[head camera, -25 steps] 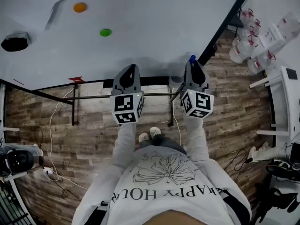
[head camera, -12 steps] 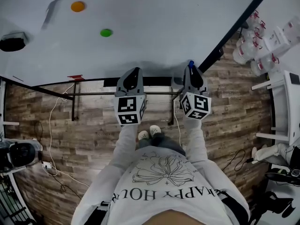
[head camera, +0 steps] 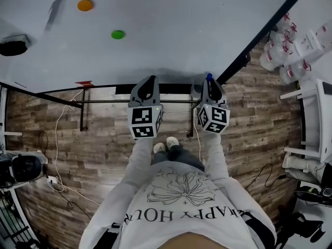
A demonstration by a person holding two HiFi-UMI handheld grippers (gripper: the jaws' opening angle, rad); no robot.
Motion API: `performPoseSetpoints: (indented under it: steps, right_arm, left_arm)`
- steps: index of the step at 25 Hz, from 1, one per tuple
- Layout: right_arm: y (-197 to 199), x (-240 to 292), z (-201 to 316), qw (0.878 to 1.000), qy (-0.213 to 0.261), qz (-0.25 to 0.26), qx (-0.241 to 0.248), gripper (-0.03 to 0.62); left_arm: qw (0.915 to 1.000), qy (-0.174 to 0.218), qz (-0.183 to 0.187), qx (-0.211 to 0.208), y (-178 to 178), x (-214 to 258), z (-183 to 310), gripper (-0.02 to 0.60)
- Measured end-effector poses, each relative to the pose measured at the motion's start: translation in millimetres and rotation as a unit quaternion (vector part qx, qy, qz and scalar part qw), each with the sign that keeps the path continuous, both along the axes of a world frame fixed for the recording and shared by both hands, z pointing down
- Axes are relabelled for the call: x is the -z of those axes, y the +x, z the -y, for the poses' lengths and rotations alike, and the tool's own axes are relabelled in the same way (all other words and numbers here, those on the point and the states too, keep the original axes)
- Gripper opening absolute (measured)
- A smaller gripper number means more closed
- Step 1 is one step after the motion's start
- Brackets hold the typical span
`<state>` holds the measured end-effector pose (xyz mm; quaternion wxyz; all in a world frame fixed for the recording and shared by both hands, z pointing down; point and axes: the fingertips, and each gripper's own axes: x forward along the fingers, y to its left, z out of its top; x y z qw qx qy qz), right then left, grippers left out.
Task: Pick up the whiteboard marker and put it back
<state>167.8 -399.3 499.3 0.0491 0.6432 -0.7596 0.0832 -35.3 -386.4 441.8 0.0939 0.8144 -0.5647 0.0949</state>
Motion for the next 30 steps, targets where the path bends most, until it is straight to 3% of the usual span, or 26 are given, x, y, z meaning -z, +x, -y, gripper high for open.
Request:
performPoseSetpoints:
  steps: [11,13,19,30]
  right_arm:
    - [0,-28,-9,0.999,-0.042,-0.010,-0.007,0.074]
    - [1,-25,-10,0.999,-0.039,-0.008,-0.007,0.117]
    - [2,0,-15,1.000,-0.009,-0.009,-0.010,0.121]
    - [-8,79,-31,0.997,0.070,-0.019,-0.014,0.066]
  left_arm:
    - [0.9998,0.002,-0.002,0.018,-14,4,-7,0.009]
    - [0.9998,0.004,-0.002,0.020,-16,5,-8,0.009]
    - [0.9996,0.014,-0.005,0.024,-19,13,-14,0.009]
    - [0.9978,0.061,-0.014,0.024,-22,55,-24,0.009]
